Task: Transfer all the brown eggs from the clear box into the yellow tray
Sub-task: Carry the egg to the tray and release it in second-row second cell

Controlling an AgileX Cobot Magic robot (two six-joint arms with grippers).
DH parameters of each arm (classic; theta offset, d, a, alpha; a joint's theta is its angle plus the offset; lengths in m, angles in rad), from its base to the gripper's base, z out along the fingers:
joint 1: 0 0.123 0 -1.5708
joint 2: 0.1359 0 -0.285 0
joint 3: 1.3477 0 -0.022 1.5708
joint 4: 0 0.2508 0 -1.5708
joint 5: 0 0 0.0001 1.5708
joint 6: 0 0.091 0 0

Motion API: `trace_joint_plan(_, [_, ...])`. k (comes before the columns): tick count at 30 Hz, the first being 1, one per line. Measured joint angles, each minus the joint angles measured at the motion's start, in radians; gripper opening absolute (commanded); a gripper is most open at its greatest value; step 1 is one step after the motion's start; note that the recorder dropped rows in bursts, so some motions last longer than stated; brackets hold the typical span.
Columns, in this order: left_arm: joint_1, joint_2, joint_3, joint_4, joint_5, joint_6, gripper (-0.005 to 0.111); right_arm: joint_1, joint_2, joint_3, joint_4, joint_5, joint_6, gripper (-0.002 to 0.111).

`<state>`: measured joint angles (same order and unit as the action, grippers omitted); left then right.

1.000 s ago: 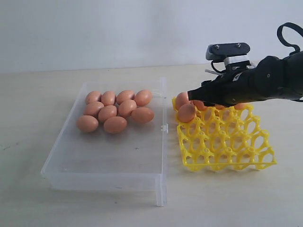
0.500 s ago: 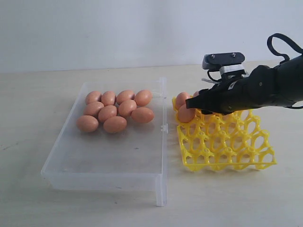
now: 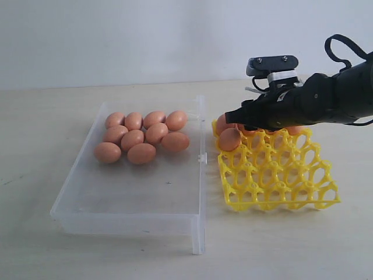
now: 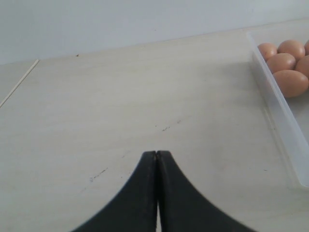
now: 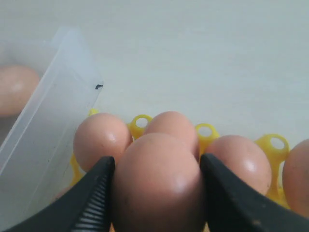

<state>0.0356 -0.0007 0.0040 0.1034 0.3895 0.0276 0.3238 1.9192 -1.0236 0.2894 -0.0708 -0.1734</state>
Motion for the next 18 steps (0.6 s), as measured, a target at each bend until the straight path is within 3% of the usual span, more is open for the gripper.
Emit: trace_joint_plan(18, [0.000,0.000,0.000,0.000,0.000,0.000,0.000,0.000,0.032,-0.002,-0.010,0.023,0.000,0.000])
